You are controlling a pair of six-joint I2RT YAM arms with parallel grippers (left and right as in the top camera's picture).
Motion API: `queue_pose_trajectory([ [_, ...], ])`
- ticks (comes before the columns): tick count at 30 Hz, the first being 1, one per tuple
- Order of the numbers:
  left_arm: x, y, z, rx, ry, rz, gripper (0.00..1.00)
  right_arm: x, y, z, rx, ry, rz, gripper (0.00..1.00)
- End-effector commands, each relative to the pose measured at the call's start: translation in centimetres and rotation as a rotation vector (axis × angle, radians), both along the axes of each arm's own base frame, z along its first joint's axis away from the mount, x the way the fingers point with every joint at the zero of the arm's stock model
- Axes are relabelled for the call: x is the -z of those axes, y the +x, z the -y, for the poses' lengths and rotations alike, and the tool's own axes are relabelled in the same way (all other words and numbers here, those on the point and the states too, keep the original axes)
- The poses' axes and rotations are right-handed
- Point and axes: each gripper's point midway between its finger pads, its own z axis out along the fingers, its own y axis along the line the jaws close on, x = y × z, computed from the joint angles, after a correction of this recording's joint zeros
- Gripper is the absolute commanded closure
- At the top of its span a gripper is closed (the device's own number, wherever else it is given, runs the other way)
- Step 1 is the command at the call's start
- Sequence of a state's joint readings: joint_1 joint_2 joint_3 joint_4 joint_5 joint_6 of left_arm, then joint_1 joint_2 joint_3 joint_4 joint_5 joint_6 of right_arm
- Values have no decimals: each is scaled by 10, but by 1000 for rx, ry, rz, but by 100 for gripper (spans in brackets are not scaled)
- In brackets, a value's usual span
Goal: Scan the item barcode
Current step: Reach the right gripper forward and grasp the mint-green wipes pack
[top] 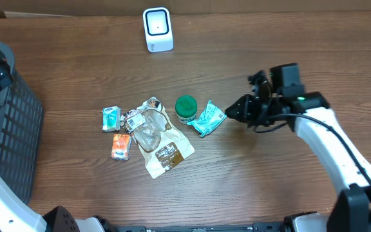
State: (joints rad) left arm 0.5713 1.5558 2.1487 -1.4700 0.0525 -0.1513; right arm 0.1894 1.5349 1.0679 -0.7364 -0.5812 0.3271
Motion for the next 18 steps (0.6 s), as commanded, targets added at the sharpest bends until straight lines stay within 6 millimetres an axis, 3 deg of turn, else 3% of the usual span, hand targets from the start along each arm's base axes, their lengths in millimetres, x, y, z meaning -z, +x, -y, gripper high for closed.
queue_pose_trajectory([
  [1, -7, -2, 0, -10, 6, 21, 0, 10, 11, -20, 100, -36, -50, 86],
  [5, -7, -2, 0, -11, 6, 20, 0, 25, 20, -29, 218, -99, -70, 96],
  [11, -7, -2, 0, -10, 6, 21, 0, 53, 28, -48, 304, -123, -110, 96],
  [18, -7, -2, 0, -10, 6, 21, 1, 90, 19, -62, 299, -156, -194, 96],
])
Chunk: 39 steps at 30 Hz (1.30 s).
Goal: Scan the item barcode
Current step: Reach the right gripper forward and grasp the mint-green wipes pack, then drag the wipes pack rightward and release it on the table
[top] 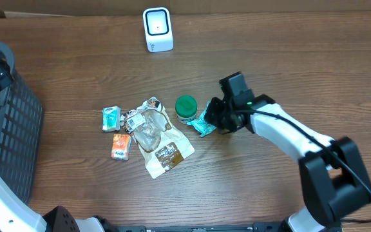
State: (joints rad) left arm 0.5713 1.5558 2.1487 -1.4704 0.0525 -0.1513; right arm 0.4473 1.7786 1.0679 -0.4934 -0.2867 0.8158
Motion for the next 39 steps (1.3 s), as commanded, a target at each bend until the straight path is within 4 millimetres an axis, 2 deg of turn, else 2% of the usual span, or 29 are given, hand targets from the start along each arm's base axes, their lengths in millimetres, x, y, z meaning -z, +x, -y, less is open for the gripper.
queue_pose_trajectory([
  [1, -7, -2, 0, -10, 6, 21, 0, 7, 3, -4, 34, -13, -17, 96],
  [8, -7, -2, 0, -10, 6, 21, 0, 10, 0, 1, -46, -46, 3, 95],
  [16, -7, -2, 0, -10, 6, 21, 0, 9, -1, 30, -344, -125, 84, 91],
  [20, -7, -2, 0, -10, 6, 21, 0, -5, 10, 50, -444, -164, 123, 85],
  [22, -7, -2, 0, -10, 6, 21, 1, -21, 19, 56, -441, -149, 130, 82],
  [24, -7, -2, 0, -10, 6, 21, 1, -40, 27, 50, -438, -94, 148, 81],
  [26, -7, -2, 0, -10, 6, 21, 1, -60, 30, 36, -455, -6, 170, 81],
  [28, -7, -2, 0, -10, 6, 21, 1, -69, 28, 22, -427, 64, 151, 81],
  [29, -7, -2, 0, -10, 6, 21, 0, -68, 26, 19, -387, 70, 122, 80],
  [32, -7, -2, 0, -10, 6, 21, 0, -50, 14, 16, -236, 4, 2, 80],
  [39, -7, -2, 0, -10, 6, 21, 0, -17, -13, 6, -85, -63, -116, 81],
])
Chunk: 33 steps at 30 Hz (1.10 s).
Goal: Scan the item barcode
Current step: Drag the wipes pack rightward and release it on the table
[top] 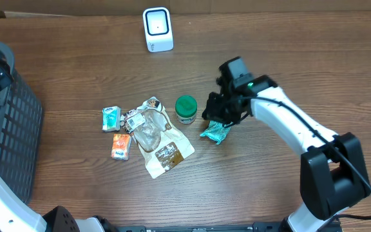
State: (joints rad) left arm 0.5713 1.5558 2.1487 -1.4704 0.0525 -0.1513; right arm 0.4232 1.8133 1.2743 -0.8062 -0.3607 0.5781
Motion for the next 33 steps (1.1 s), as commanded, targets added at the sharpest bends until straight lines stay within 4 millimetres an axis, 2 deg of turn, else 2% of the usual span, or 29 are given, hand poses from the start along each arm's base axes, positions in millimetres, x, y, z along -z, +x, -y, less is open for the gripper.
queue_pose_trajectory([
  [1, -7, -2, 0, -10, 6, 21, 0, 16, -8, 6, 134, -42, -65, 81],
  [9, -7, -2, 0, -10, 6, 21, 0, 34, -14, 7, 125, -40, -52, 81],
  [17, -7, -2, 0, -10, 6, 21, 0, 41, -34, 21, -40, -99, -66, 81],
  [19, -7, -2, 0, -10, 6, 21, 0, 43, -36, 33, -67, -134, -72, 81],
  [23, -7, -2, 0, -11, 6, 21, 0, 44, -33, 72, -73, -234, -85, 81],
  [25, -7, -2, 0, -10, 6, 21, 0, 42, -28, 93, -49, -265, -95, 81],
  [28, -7, -2, 0, -10, 6, 21, 0, 35, -16, 113, -3, -255, -93, 81],
  [33, -7, -2, 0, -11, 6, 21, 0, 14, 2, 120, -3, -148, -57, 78],
])
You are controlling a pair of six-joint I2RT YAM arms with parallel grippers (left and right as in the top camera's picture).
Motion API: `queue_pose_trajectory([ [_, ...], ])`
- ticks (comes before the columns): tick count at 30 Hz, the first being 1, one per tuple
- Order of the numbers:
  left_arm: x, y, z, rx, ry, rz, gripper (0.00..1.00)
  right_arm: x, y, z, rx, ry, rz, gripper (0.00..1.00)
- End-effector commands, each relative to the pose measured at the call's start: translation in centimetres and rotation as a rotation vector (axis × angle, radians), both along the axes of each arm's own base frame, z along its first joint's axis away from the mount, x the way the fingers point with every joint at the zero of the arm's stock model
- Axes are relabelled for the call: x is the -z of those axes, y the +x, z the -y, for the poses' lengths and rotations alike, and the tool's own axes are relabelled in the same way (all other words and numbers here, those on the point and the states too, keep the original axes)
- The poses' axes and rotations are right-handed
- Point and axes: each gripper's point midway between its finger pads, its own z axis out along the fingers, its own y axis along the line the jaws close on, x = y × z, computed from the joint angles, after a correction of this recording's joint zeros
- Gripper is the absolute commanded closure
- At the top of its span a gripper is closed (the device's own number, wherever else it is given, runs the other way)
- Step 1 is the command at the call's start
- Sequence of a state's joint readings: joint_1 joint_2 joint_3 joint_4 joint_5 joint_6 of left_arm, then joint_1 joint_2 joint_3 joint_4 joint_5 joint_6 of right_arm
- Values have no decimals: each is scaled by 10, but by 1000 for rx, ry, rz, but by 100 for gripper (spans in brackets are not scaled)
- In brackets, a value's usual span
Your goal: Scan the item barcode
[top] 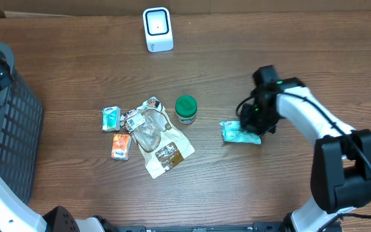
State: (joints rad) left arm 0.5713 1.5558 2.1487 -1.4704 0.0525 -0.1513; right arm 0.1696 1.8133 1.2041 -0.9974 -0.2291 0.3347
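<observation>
A crumpled teal packet [236, 133] is right of the table's middle, its right end under my right gripper [252, 124], which looks shut on that end. Whether the packet hangs or rests on the wood cannot be told. The white barcode scanner [158, 29] stands at the table's far edge, well up and left of the packet. My left arm's black end sits at the far left over the basket, and its fingers do not show.
A green-lidded jar [186, 108] stands left of the packet. Further left lie a clear bag [148, 127], a brown packet [170, 153], an orange packet [120, 146] and a small teal packet [111, 118]. A dark mesh basket [15, 135] fills the left edge.
My right gripper has moved right with the teal packet, from just right of the green-lidded jar to well clear of it. The packet now lies flatter, stretched out to the gripper's left.
My right gripper stood just right of the teal packet, which lay against the jar. Then it was down over the packet. Then the packet hung from it beside the jar. Now gripper and packet are further right.
</observation>
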Motion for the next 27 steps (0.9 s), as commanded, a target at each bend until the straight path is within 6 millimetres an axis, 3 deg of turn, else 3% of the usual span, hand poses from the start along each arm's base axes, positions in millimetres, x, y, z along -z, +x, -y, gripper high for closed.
queue_pose_trajectory([
  [1, -7, -2, 0, -10, 6, 21, 0, -22, 22, 0, -53, 73, 73, 78],
  [7, -7, -2, 0, -10, 6, 21, 0, -35, 30, 27, 5, 79, 77, 62],
  [12, -7, -2, 0, -10, 6, 21, 1, -41, 24, 43, 55, 261, 60, 48],
  [17, -7, -2, 0, -10, 6, 21, 0, -21, 6, 36, 10, 328, 45, 34],
  [27, -7, -2, 0, -10, 6, 21, 0, 17, -4, 32, 4, 348, 89, 32],
])
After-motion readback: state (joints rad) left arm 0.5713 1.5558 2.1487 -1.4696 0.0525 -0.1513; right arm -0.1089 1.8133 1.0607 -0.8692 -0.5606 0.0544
